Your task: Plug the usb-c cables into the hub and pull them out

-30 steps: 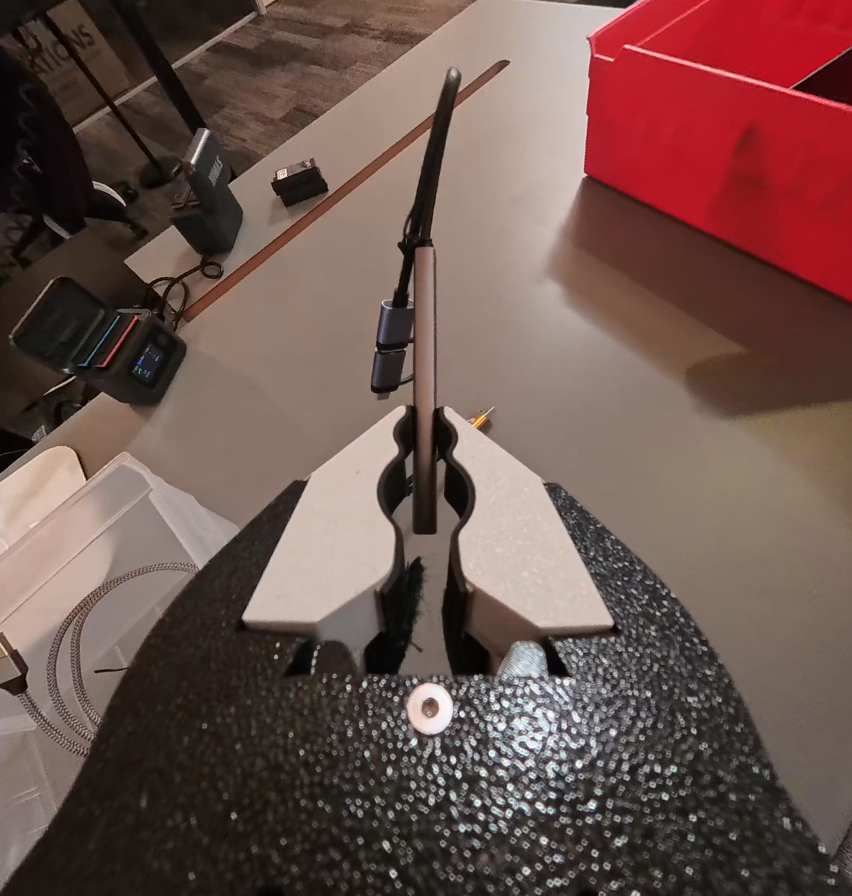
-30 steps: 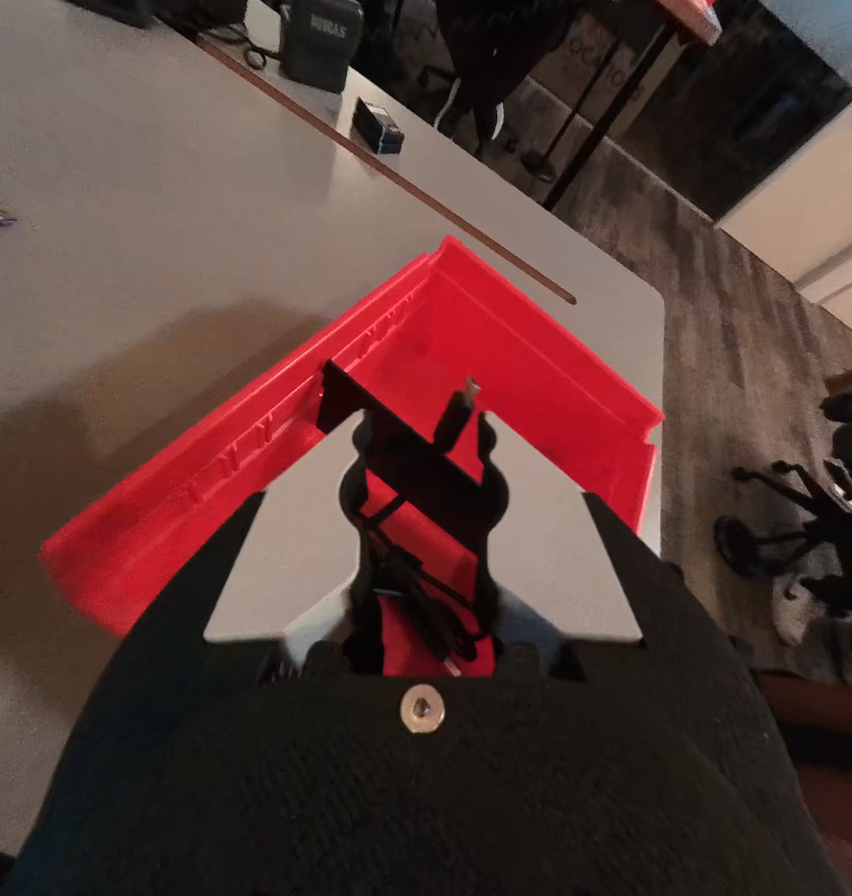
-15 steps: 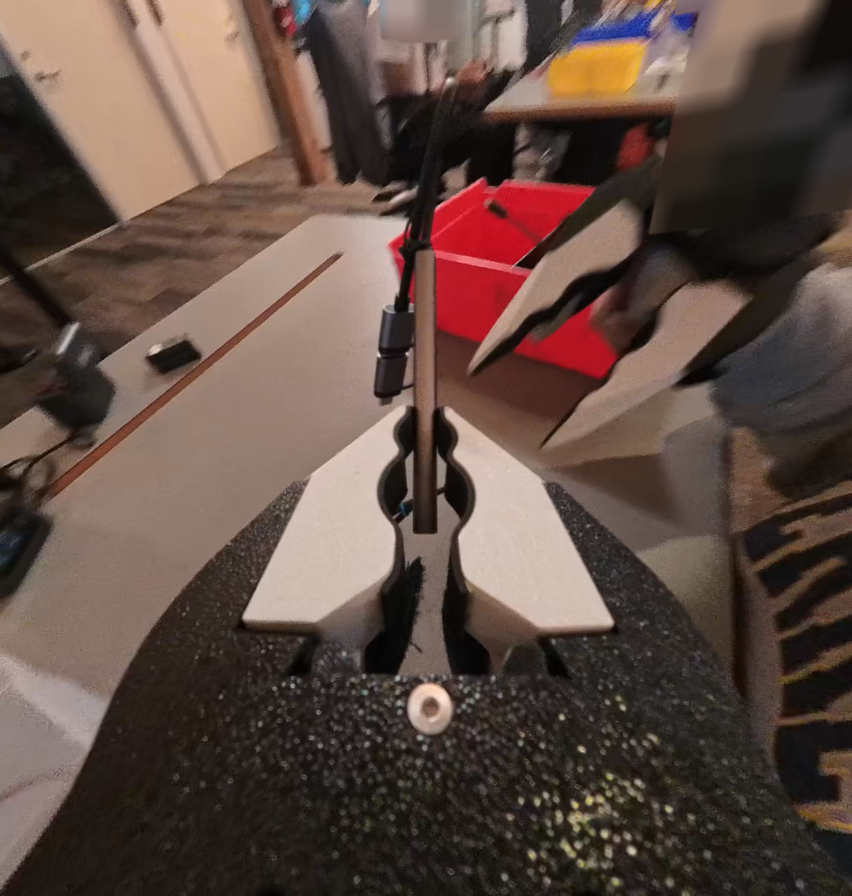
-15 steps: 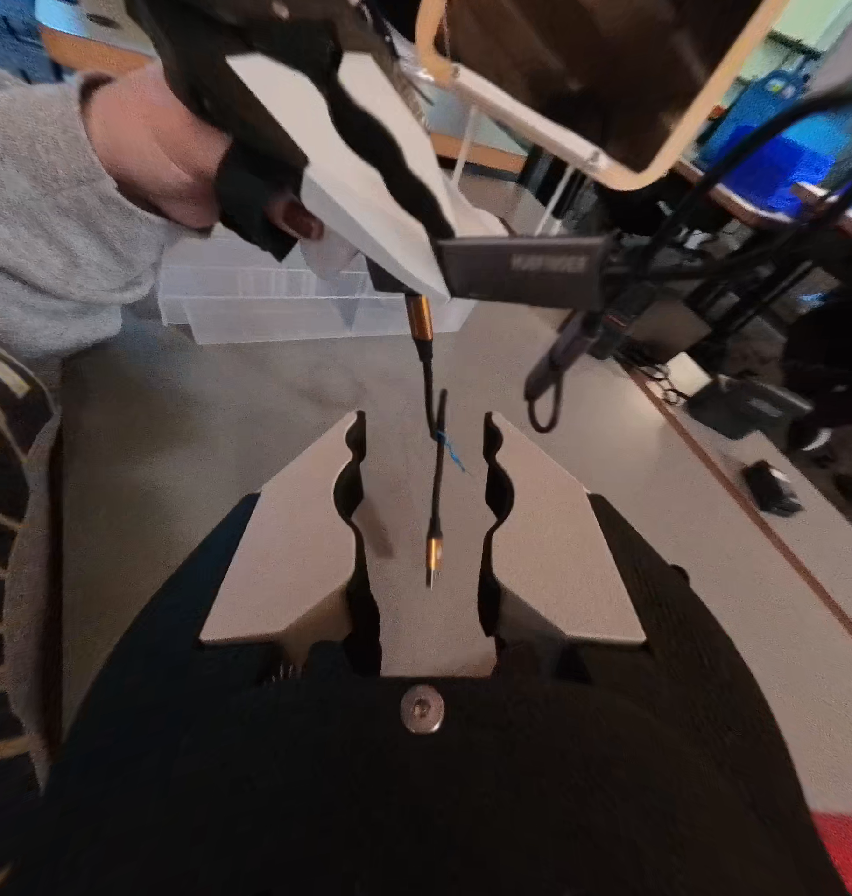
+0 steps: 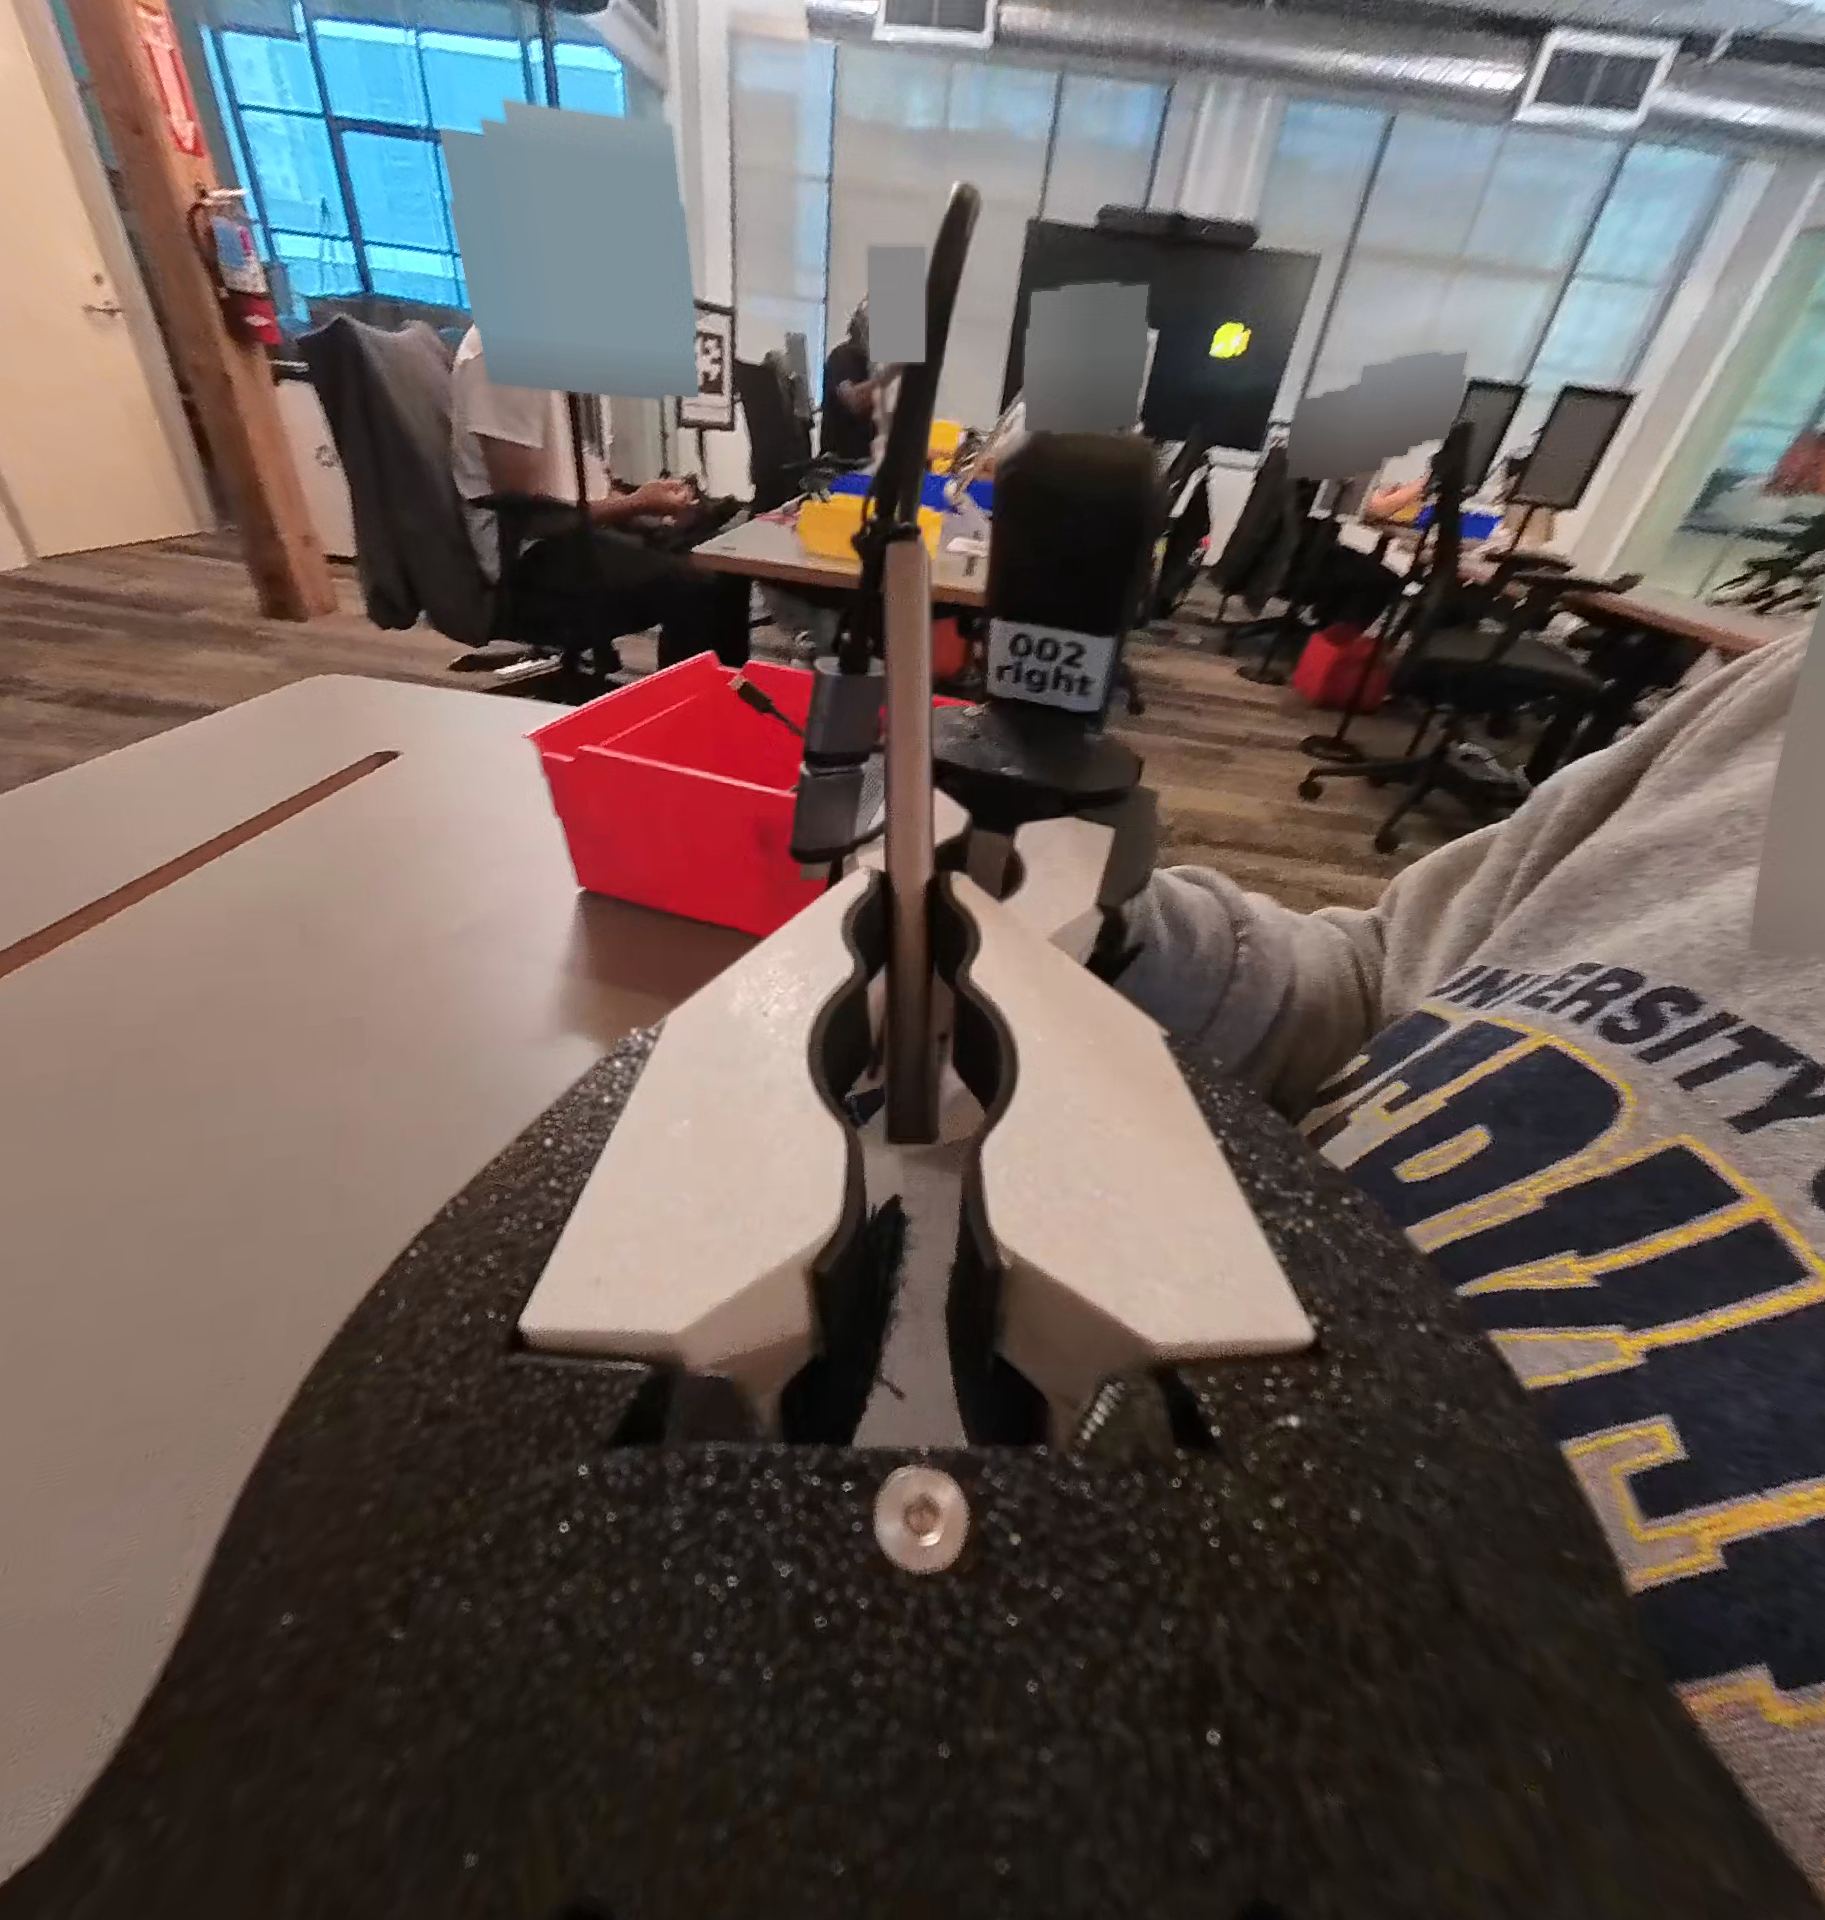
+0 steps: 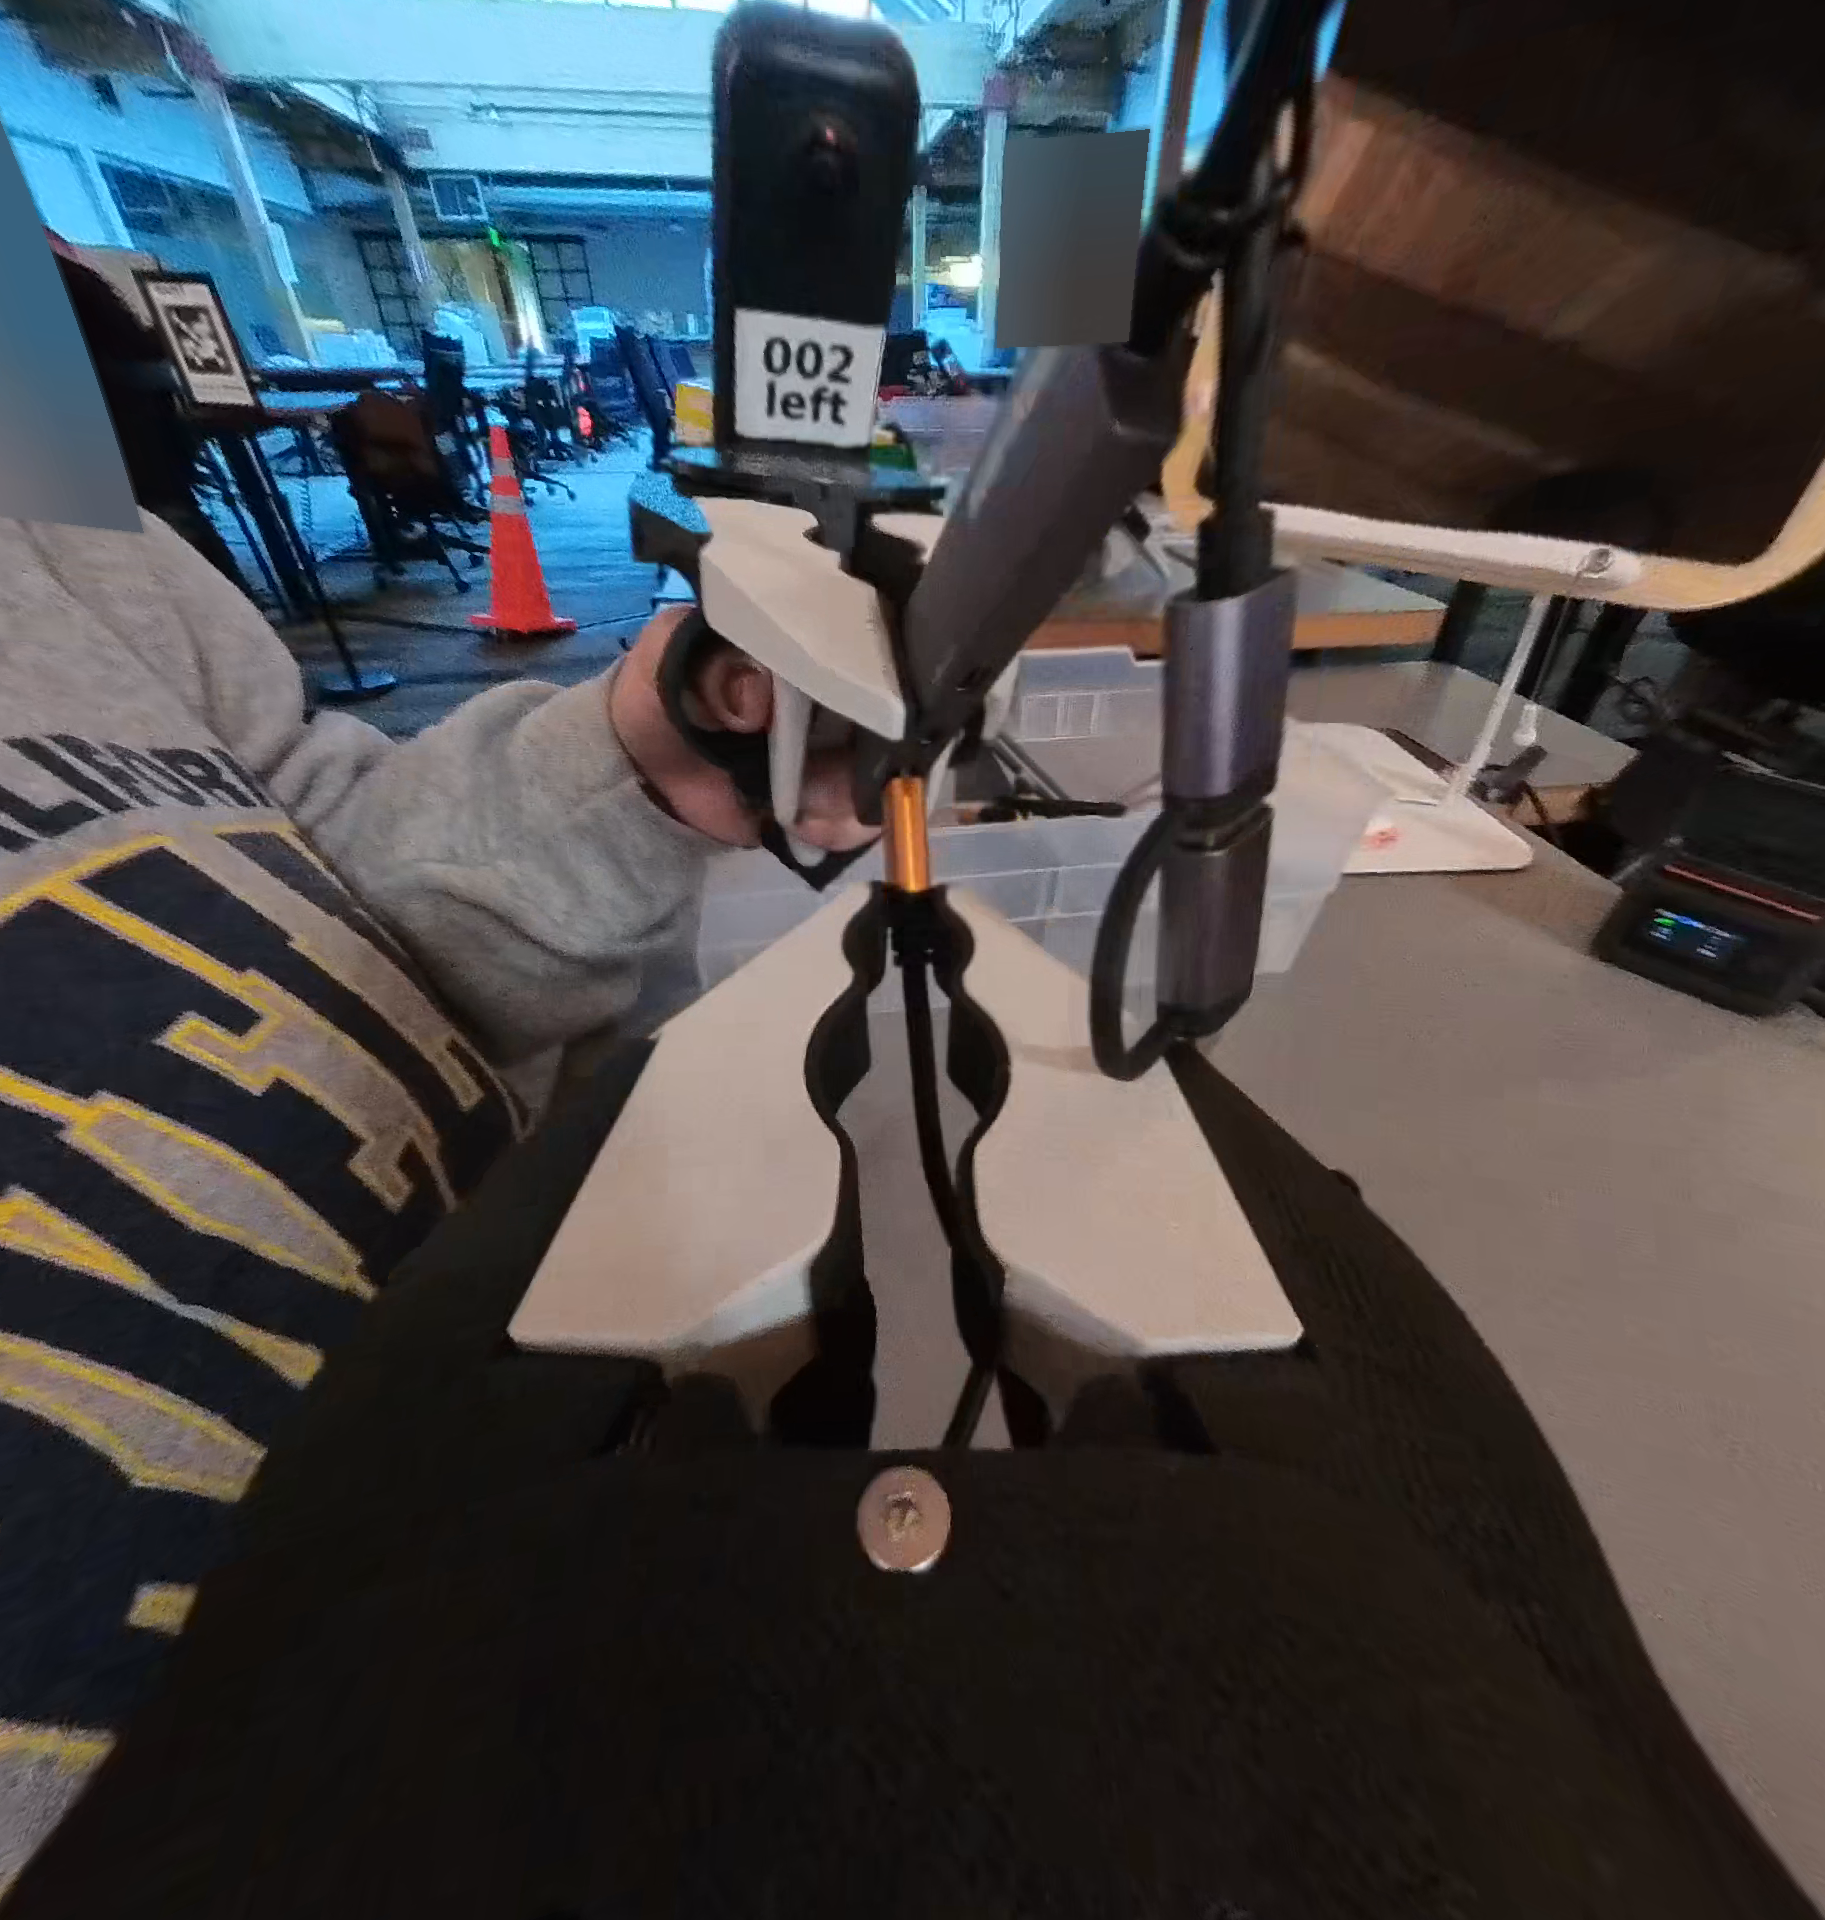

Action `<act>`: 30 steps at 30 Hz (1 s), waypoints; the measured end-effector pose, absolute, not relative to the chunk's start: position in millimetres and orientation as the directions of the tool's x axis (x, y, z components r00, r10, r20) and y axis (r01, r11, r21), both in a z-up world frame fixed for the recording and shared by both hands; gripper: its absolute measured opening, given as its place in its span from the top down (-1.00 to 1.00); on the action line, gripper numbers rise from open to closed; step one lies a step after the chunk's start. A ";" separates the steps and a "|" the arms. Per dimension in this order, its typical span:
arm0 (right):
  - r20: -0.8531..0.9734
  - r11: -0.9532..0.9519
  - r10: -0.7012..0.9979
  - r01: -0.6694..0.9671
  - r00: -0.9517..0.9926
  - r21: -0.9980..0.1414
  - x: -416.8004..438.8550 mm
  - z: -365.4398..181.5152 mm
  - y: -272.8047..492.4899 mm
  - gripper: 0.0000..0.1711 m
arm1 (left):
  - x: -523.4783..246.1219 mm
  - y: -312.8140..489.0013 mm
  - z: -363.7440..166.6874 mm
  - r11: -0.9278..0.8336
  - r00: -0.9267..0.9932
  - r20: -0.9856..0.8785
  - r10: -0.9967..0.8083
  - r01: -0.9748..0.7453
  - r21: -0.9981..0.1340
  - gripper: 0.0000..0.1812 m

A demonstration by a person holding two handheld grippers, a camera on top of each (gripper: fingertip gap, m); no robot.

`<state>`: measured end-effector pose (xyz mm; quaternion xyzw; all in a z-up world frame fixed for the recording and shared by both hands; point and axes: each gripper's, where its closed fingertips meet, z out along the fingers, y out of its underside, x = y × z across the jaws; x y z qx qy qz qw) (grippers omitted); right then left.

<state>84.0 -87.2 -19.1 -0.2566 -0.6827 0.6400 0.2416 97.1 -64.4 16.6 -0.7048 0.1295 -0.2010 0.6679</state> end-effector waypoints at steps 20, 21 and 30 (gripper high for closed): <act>0.287 0.433 0.569 -0.016 -0.770 -0.901 128.6 -25.0 -79.1 0.93 | 130.5 -86.5 -12.6 -0.144 0.820 -0.021 -0.573 -0.126 -0.981 0.92; 0.298 0.444 0.570 -0.018 -0.766 -0.896 130.3 -23.6 -78.5 0.93 | 132.2 -86.0 -11.4 -0.128 0.821 -0.041 -0.569 -0.138 -0.982 0.92; 0.381 0.524 0.513 -0.071 -0.769 -0.849 147.6 -10.3 -77.1 0.93 | 149.0 -86.6 -0.8 -0.051 0.783 -0.091 -0.615 -0.154 -0.987 0.92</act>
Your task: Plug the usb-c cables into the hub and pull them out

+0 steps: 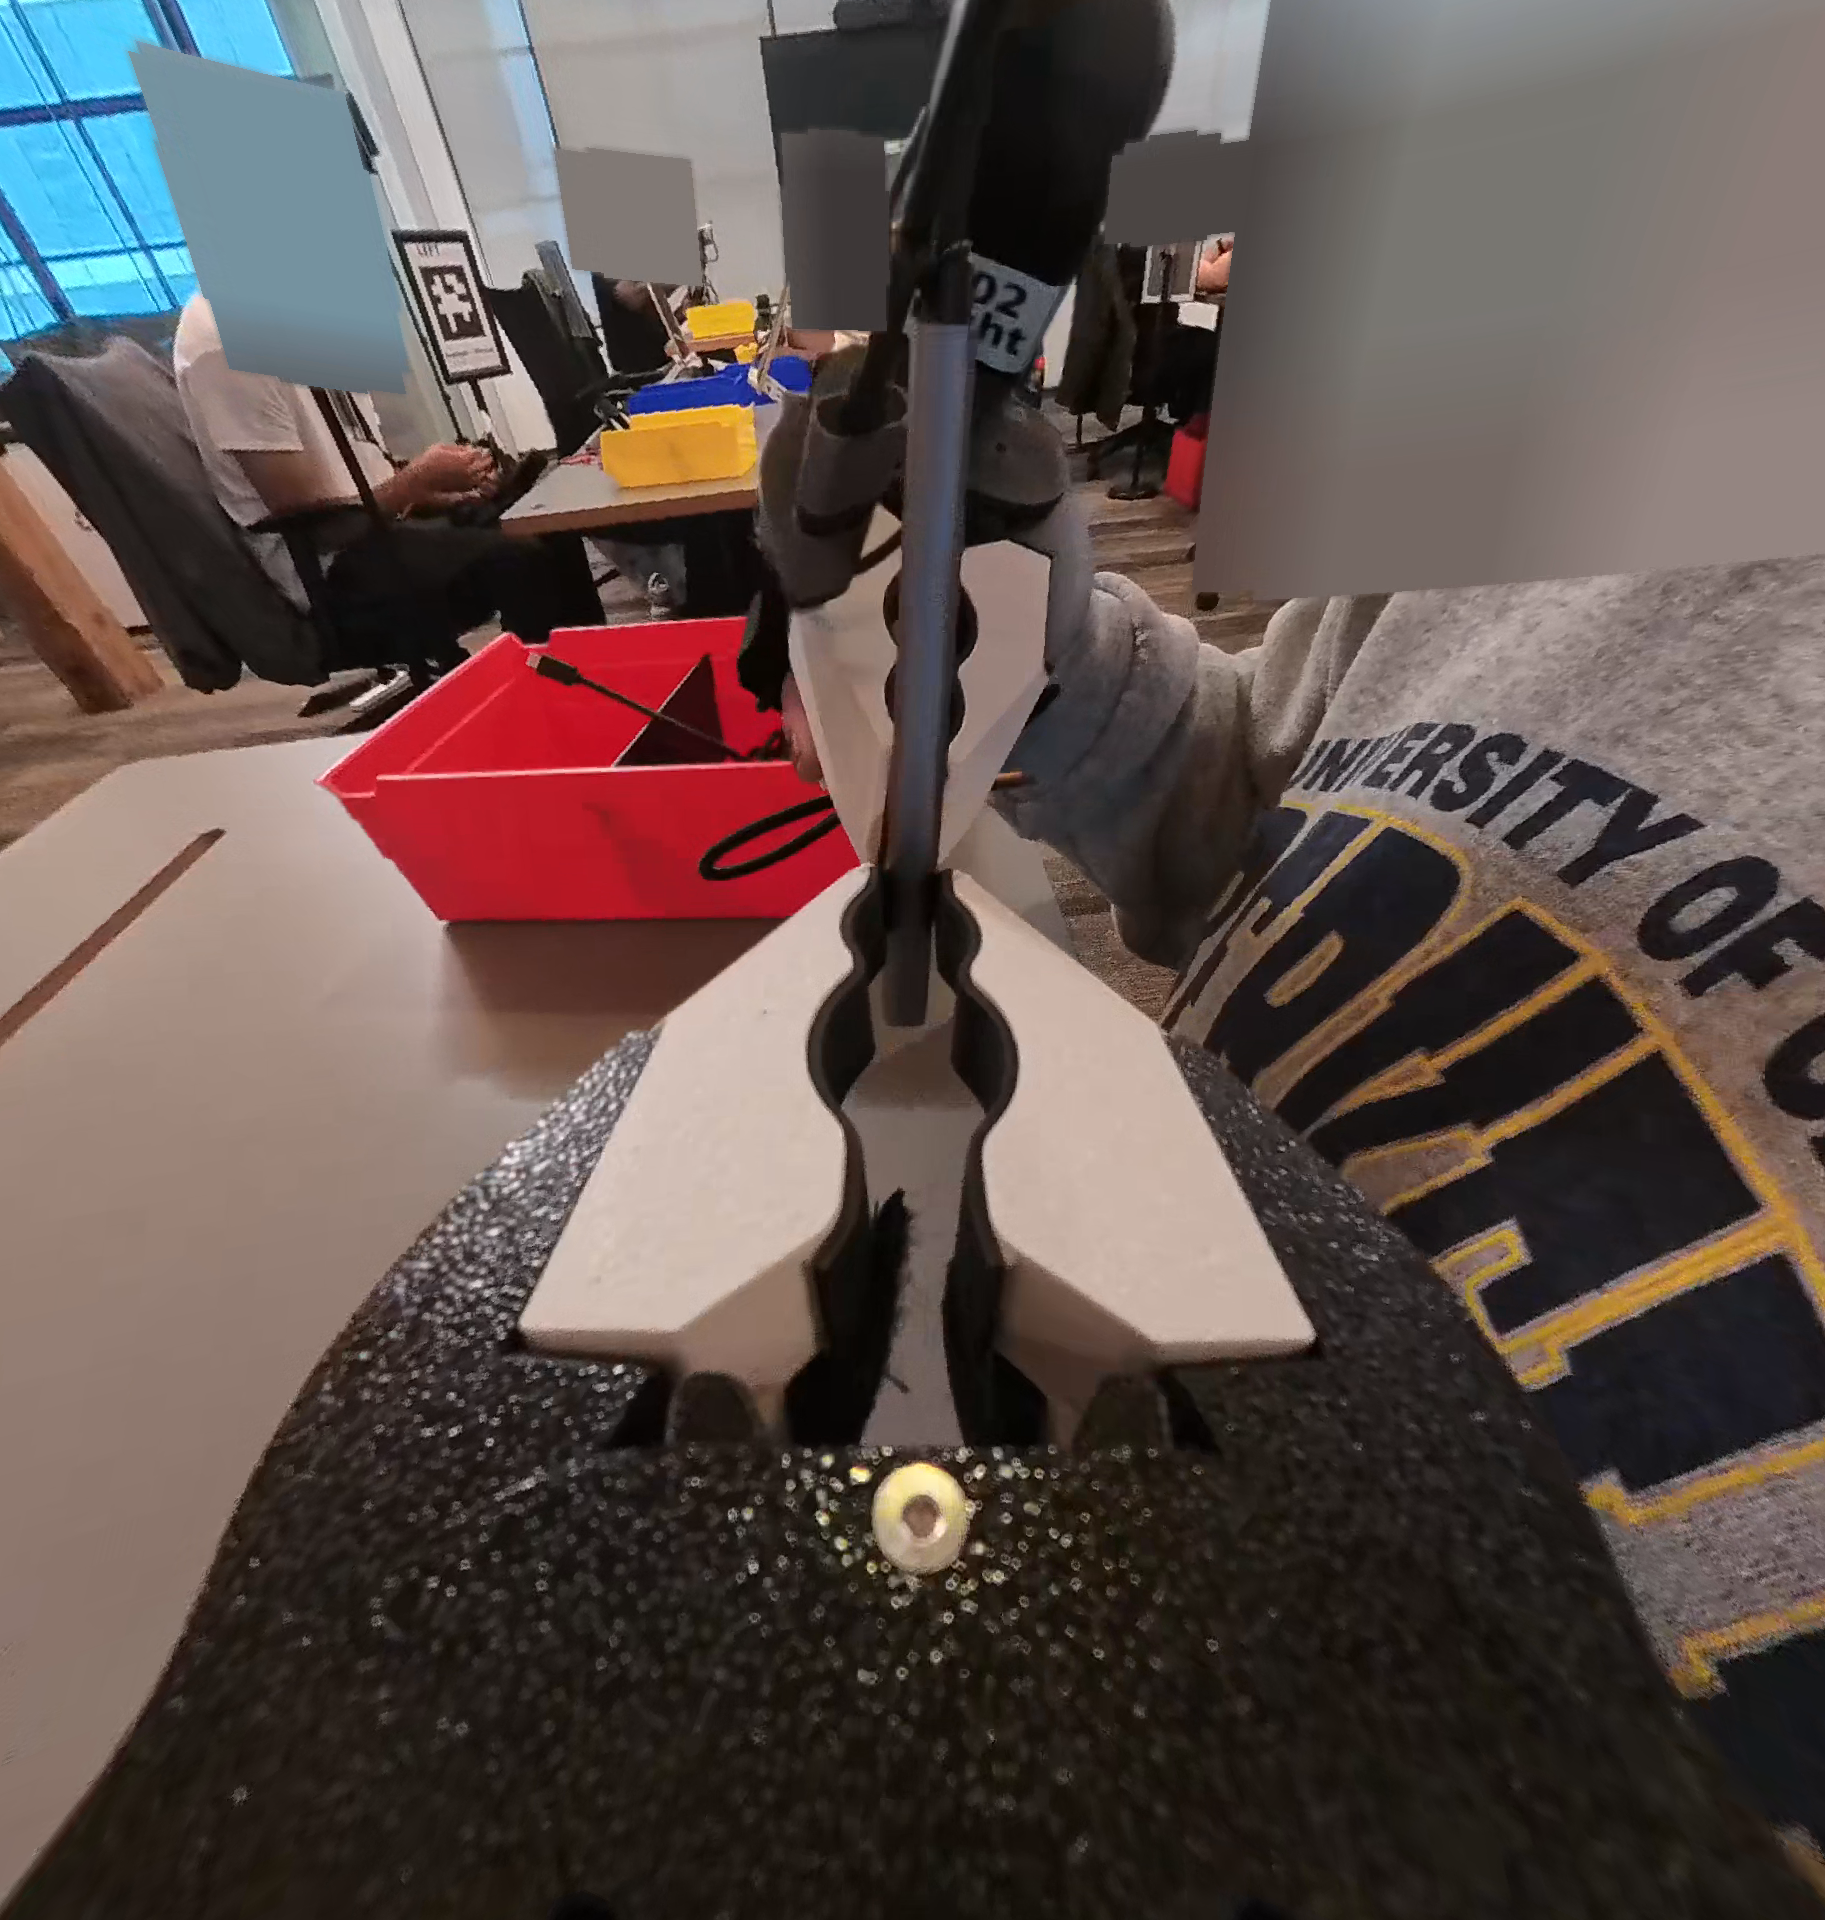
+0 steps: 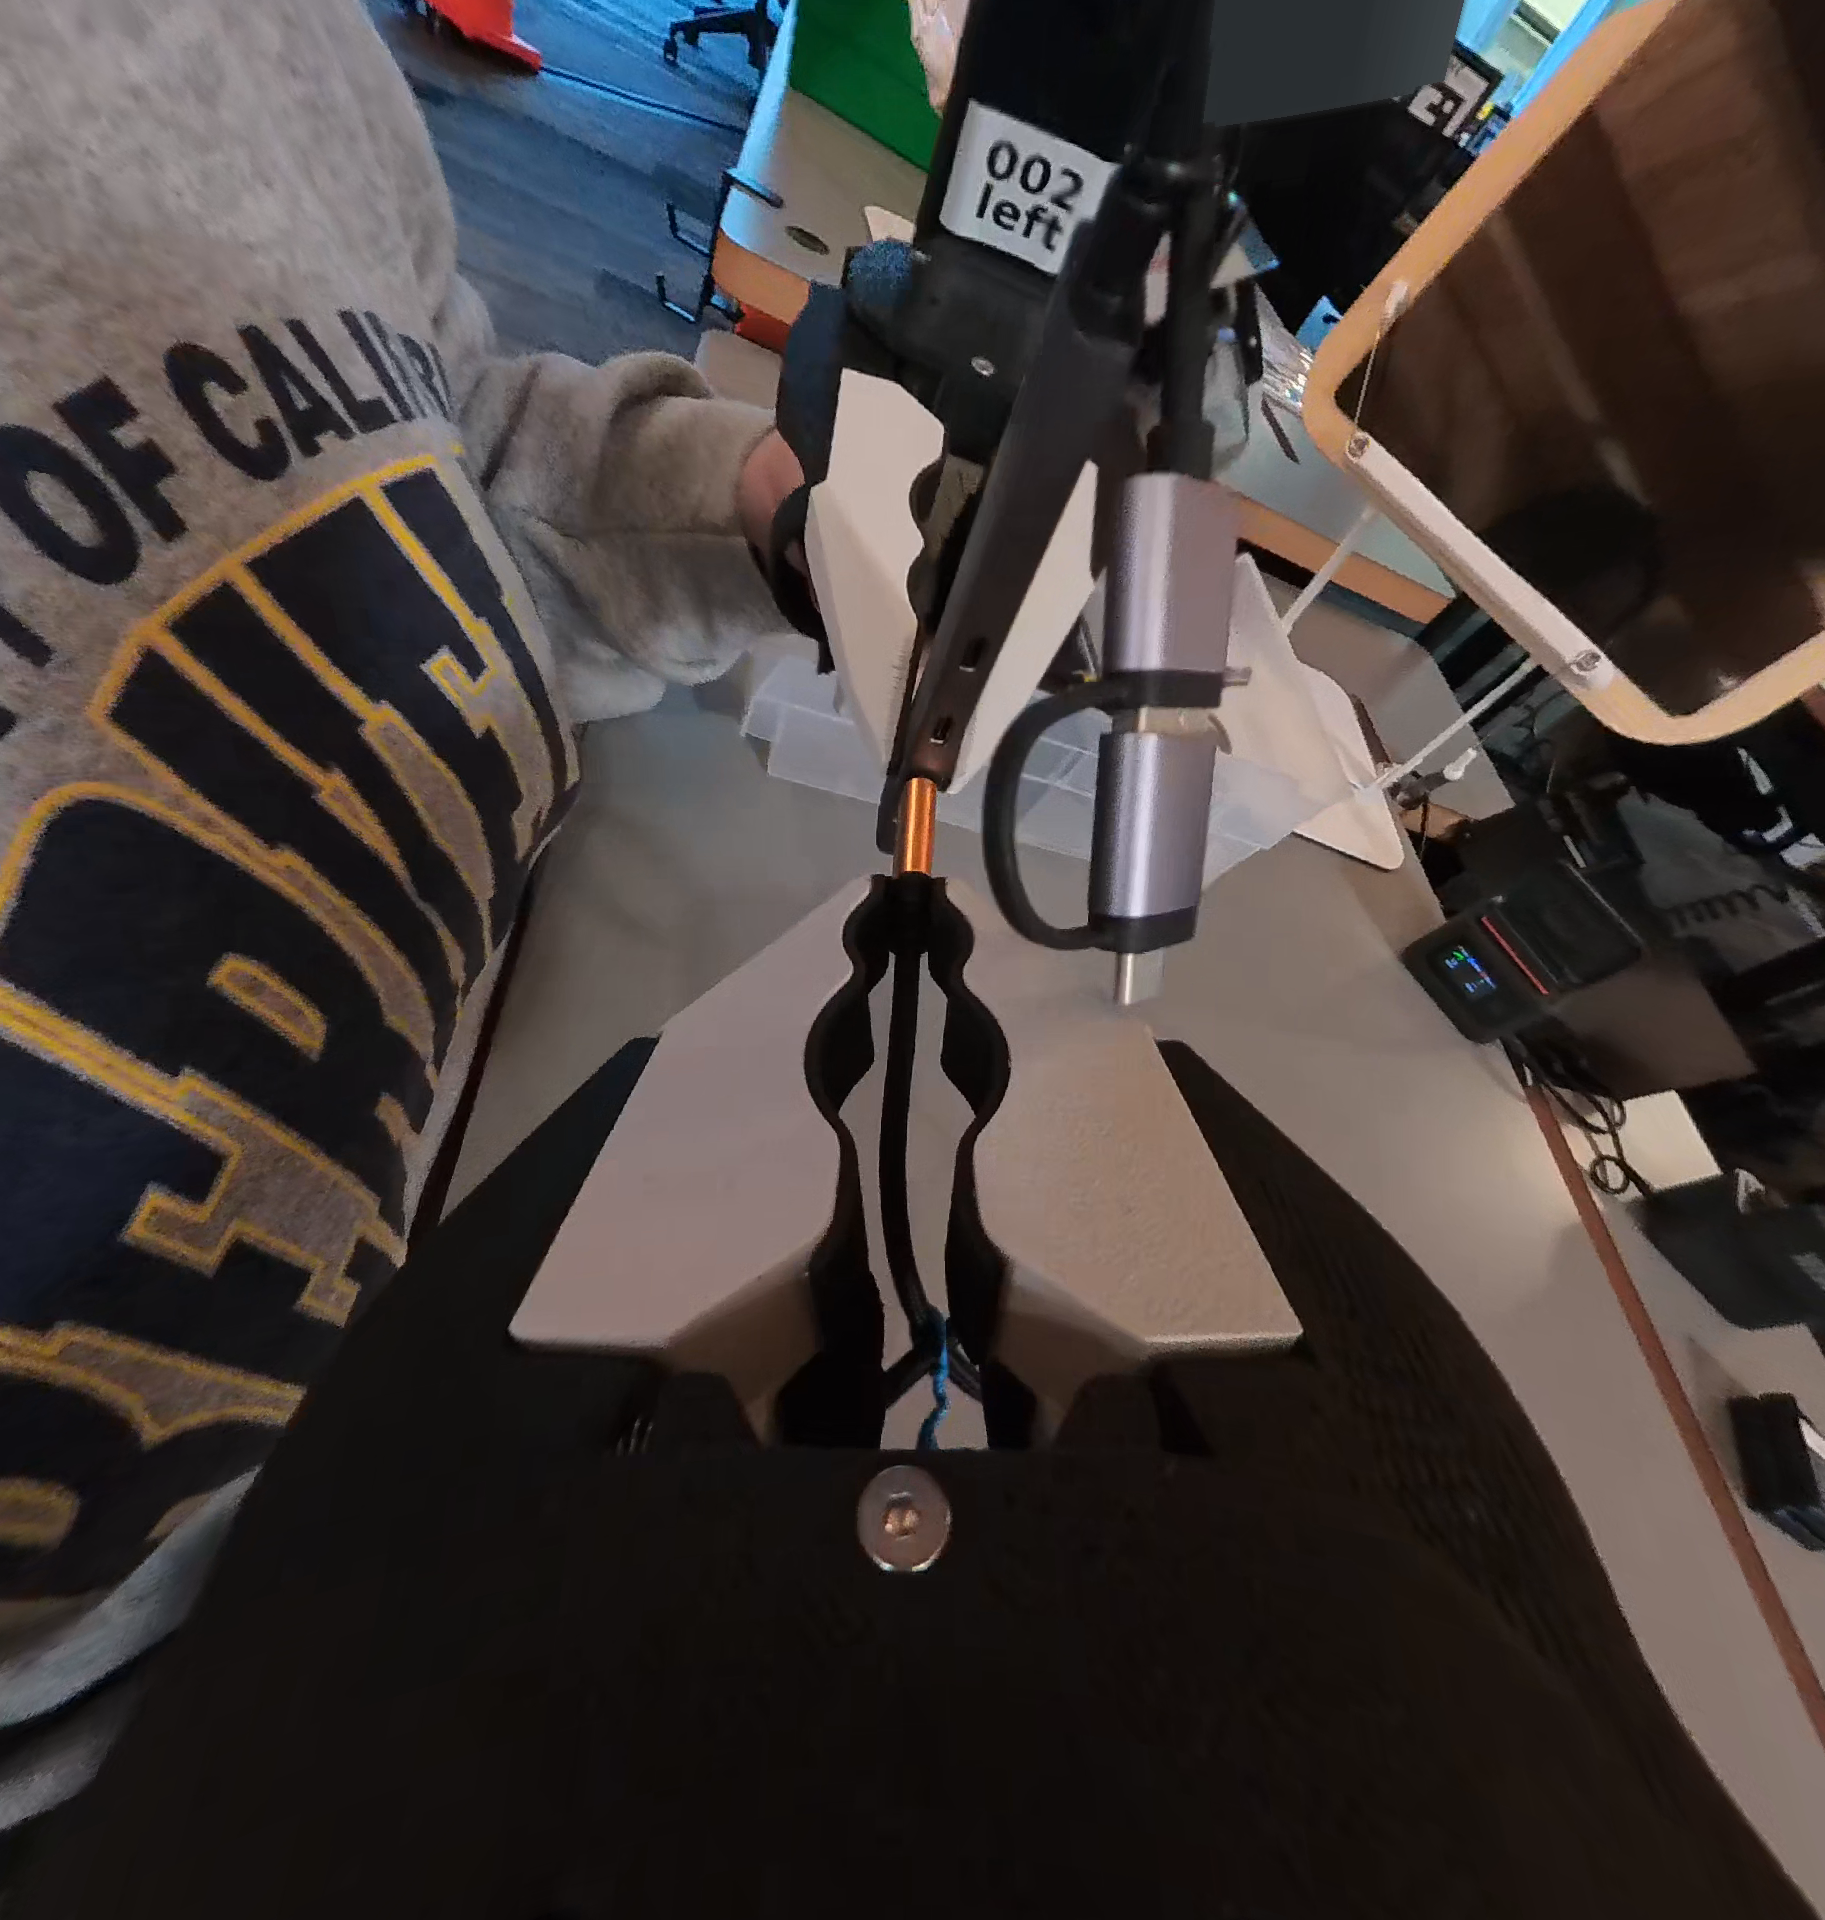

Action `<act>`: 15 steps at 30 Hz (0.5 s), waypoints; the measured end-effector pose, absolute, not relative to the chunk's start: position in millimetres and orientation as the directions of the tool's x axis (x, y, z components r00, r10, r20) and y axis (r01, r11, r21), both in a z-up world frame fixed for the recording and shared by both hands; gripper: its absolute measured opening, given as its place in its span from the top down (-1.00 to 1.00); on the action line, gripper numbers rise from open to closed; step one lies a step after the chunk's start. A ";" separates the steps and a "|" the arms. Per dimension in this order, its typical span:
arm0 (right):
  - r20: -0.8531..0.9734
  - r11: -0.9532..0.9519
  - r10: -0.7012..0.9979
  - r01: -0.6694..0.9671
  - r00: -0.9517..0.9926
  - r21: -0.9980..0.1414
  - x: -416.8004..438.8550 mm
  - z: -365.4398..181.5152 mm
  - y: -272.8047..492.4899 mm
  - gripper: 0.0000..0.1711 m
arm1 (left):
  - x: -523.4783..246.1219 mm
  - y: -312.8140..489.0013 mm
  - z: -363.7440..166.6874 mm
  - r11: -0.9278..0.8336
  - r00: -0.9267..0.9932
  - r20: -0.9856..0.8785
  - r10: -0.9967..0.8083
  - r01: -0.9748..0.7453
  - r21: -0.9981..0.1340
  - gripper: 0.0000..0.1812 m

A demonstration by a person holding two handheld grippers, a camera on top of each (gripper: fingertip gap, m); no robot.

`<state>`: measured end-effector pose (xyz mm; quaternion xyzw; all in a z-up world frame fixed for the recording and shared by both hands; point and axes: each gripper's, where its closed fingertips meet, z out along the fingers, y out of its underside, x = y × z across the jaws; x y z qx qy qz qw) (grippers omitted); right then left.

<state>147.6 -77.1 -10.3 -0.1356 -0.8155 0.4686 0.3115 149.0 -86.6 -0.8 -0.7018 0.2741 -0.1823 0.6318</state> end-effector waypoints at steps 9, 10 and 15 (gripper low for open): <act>0.438 0.584 0.539 -0.056 -0.720 -0.810 134.5 -17.2 -65.7 0.94 | 136.1 -77.7 -10.6 -0.062 0.835 -0.142 -0.532 -0.206 -0.977 0.92; 0.440 0.580 0.542 -0.059 -0.716 -0.812 134.2 -15.4 -65.6 0.94 | 135.5 -77.4 -10.1 -0.059 0.841 -0.162 -0.517 -0.224 -0.973 0.92; 0.450 0.484 0.726 -0.078 -0.520 -0.872 163.1 29.3 14.4 0.94 | 36.2 -118.6 8.3 -0.099 0.983 -0.138 -0.126 -0.150 -0.984 0.93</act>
